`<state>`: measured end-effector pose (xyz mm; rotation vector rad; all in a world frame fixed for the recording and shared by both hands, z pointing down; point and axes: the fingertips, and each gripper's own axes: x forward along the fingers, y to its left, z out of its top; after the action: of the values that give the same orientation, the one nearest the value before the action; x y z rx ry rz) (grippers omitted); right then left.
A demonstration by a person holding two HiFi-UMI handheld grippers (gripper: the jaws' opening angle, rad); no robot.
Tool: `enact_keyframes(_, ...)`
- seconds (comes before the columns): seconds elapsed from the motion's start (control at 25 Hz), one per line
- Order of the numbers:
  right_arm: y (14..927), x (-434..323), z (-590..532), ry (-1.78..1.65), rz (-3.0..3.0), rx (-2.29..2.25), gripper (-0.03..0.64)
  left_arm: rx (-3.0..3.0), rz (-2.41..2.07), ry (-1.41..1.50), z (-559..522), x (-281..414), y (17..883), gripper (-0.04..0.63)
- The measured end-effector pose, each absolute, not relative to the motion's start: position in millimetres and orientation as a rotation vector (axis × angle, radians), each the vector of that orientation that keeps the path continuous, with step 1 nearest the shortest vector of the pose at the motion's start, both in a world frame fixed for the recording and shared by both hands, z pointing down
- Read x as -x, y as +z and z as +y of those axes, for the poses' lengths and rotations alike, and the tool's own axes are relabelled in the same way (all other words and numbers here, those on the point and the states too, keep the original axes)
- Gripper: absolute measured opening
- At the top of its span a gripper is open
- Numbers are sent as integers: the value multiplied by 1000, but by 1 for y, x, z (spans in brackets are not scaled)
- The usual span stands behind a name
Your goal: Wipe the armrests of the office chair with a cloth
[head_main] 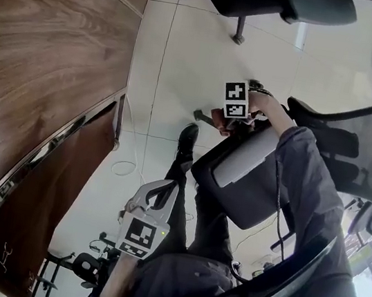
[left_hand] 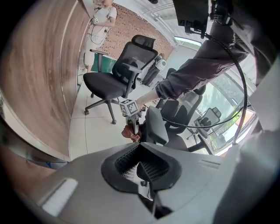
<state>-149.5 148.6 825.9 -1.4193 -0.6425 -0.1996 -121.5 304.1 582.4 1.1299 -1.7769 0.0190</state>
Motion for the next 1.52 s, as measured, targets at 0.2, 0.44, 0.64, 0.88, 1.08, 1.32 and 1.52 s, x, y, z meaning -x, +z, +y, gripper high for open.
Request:
enact_keyframes(0.2, 741, 173, 179, -35, -656, 1563, 91, -1159, -1807, 43, 301, 131, 567, 10)
enact_keyframes(0.44, 670, 250, 210, 182, -1278, 1592, 91, -1197, -1832, 86, 301, 139, 544, 9)
enact_keyframes(0.64, 679, 354, 127, 354, -1959, 1098, 91, -1256, -1818, 143, 300, 137, 537, 10)
enact_keyframes(0.88, 715, 351, 15, 305, -2140, 666, 91, -1279, -1794, 197, 303, 120, 542, 10)
enact_keyframes(1.08, 617, 290, -27, 411, -2366, 502, 91, -1368, -1742, 230, 290, 102, 529, 11)
enact_keyframes(1.32, 461, 189, -24, 581, -2615, 243, 92, -1561, -1774, 310, 241, 116, 470, 10)
enact_keyframes(1.52, 362, 80, -18, 599, -2715, -41, 94, -1783, -1712, 438, 193, 96, 409, 11)
